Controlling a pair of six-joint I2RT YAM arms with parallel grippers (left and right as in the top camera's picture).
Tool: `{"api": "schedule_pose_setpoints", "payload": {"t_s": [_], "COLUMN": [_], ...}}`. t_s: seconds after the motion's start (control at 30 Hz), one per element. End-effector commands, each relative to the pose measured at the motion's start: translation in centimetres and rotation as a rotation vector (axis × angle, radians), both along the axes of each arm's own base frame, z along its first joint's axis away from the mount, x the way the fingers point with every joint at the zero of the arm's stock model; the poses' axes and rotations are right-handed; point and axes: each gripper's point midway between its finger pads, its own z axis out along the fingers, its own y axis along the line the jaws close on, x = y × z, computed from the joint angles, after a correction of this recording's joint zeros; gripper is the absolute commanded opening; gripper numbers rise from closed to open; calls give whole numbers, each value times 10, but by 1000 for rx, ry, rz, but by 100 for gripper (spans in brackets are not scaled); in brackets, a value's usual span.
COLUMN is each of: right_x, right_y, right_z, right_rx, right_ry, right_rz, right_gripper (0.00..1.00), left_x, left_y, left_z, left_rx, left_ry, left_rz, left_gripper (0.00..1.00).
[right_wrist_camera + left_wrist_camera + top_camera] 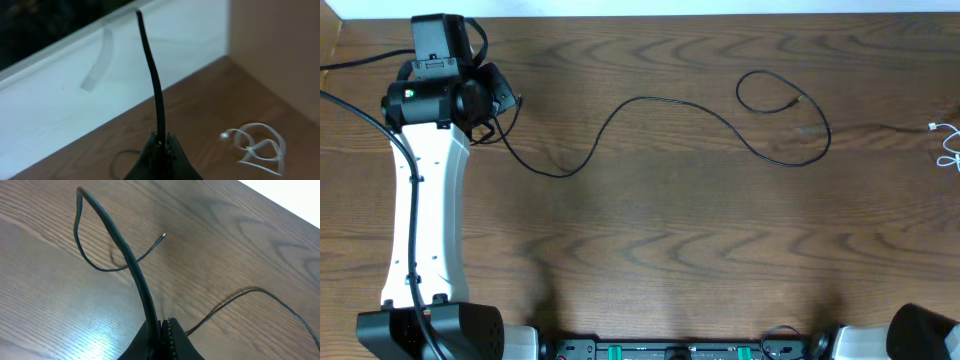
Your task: Untangle cables
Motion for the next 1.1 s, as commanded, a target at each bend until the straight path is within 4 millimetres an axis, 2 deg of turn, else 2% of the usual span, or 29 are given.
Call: {"api": "schedule_pose_setpoints", "payload": {"t_s": [0.0,0.17,0.33,0.5,0.63,0.77,0.97,1.07], "right_x": [1,18,36,42,46,53,71,78], "right_y": [-22,-52,-86,-129,-154,-168,-167,-179], "right_z": [-8,-7,-15,-20,-19,-9,39,44], "right_rx": [-5,-42,-51,-59,-29,-22,-108,-115], "right_ry": [19,-11,-27,-60,-116,-195,-386,-448], "right_rz": [-20,-62,-109,-185,-243,-265,-245,-312], "right_gripper": [1,1,1,1,1,1,1,1], "left_x": [1,1,1,1,2,3,4,5], "left_y": [0,0,0,0,0,0,0,1], "left_z": [1,1,1,1,2,2,4,4], "left_rx": [6,7,7,7,7,7,4,4], "left_ry": [-4,-2,-2,-3,-8,-11,-20,-25], "left_rz": [-6,-7,-7,-7,-7,-7,-1,-1], "left_gripper": [8,7,8,8,8,8,8,8]}}
